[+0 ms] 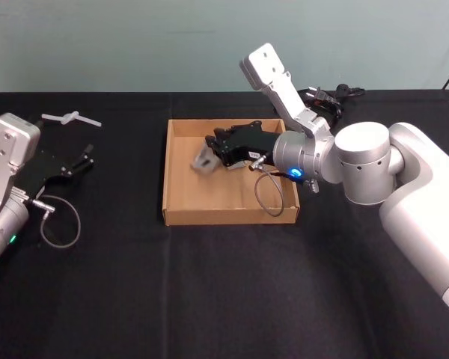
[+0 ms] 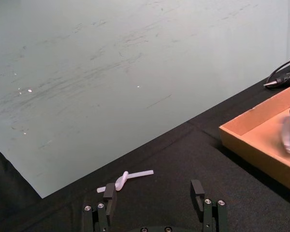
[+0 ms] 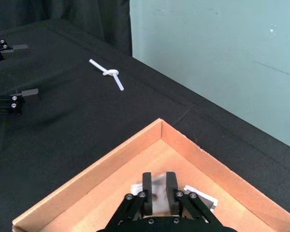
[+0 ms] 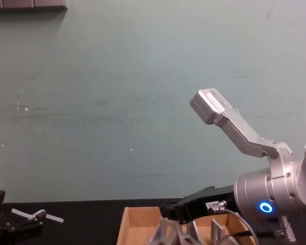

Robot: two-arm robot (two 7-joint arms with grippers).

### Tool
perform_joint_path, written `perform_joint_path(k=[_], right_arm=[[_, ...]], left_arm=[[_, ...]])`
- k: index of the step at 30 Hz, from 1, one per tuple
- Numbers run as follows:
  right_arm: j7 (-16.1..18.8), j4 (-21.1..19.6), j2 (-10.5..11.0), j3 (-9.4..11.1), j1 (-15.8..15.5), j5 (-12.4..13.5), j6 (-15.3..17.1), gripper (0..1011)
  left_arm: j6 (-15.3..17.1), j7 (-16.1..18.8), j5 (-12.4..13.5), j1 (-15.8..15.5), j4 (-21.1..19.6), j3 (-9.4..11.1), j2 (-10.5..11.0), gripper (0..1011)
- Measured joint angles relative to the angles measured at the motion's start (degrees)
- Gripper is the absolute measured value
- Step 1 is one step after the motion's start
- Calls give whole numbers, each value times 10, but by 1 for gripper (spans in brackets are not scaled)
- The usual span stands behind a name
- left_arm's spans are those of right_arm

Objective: Use one hand to pick up the angle iron from the table and place it into the box.

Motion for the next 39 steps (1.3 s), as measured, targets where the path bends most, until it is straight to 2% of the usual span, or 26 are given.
perform_joint_path(k=[2,3,5,8,12,14,15,18,23,24,28,31,32,33,38,39], right_arm=[[0,0,0,0,0,0,0,210],[0,0,0,0,0,0,0,269],[0,0,0,0,0,0,0,302],[0,-1,0,0,0,0,-1,429],[0,-1,0,-1,-1,0,-1,530],[0,-1,1,-1,-1,0,-1,632],[0,-1,1,-1,-1,0,-1,632],[0,-1,1,-1,-1,0,-1,751],[-1,-4,2,0,-2,0,-1,892],[0,-14,5,1,-7,1,-2,892],[2,-65,28,10,-39,6,-4,1002],[3,-106,46,19,-68,13,-11,1002],[3,-106,46,19,-68,13,-11,1002],[2,-133,58,25,-89,17,-19,1003],[-4,-164,73,32,-118,19,-43,1003],[-9,-172,76,35,-129,17,-57,1003]], left_arm=[[0,0,0,0,0,0,0,1005],[0,0,0,0,0,0,0,1005],[0,0,0,0,0,0,0,1005],[0,0,0,0,0,0,0,1005],[0,0,0,0,0,0,0,1005],[0,0,0,0,0,0,0,1004],[0,0,0,0,0,0,0,1005],[0,0,0,0,0,0,0,1005],[0,0,0,0,0,0,0,1005],[0,0,0,0,0,0,0,1005],[0,0,0,0,0,0,0,1005],[0,0,0,0,0,0,0,1005],[0,0,0,0,0,0,0,1005],[0,0,0,0,0,0,0,1005],[0,0,0,0,0,0,0,1005],[0,0,0,0,0,0,0,1005]])
